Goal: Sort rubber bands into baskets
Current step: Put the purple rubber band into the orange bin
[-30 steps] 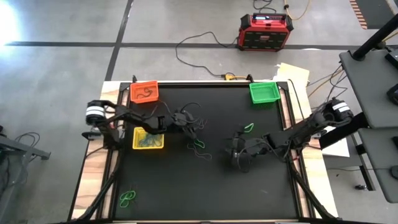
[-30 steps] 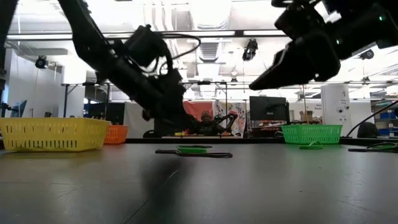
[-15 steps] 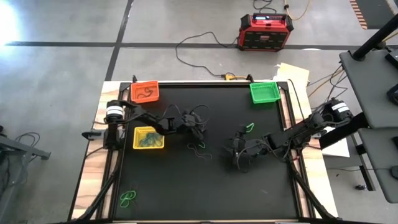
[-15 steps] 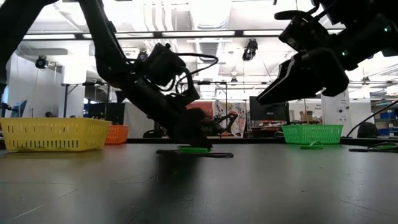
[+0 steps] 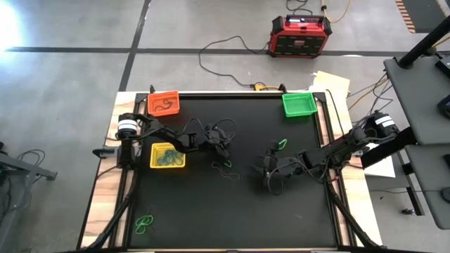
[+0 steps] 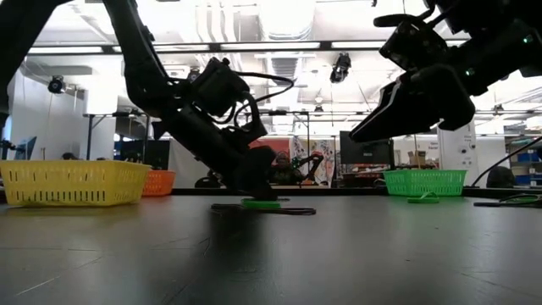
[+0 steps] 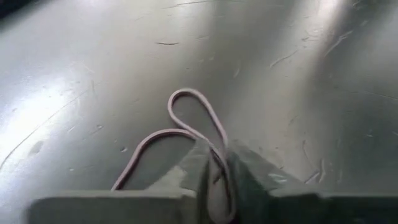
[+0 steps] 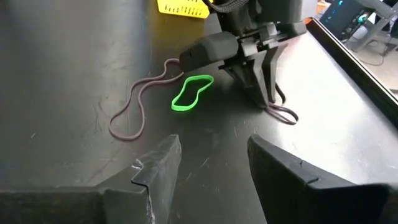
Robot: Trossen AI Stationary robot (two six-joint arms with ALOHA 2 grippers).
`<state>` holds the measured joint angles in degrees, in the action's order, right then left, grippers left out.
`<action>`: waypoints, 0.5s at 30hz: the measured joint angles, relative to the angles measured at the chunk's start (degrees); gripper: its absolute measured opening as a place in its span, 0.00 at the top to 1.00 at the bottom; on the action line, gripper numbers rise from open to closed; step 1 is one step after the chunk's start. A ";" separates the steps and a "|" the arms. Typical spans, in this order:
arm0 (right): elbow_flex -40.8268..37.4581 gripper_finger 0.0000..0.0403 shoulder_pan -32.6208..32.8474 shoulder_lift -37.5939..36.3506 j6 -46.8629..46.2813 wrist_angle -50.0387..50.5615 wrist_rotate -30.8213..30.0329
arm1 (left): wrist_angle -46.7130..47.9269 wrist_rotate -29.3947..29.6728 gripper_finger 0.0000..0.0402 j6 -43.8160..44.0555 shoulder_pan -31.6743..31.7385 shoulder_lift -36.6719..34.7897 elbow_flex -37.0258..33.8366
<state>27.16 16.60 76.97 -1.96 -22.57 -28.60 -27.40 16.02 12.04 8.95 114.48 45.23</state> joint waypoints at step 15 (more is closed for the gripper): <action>-0.02 0.56 0.00 0.00 -2.86 0.76 0.16 | 15.37 4.55 1.00 -3.59 -0.44 -17.63 -0.65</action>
<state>27.14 16.60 76.97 -4.82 -21.81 -28.44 -12.02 20.57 8.45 8.51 96.85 44.58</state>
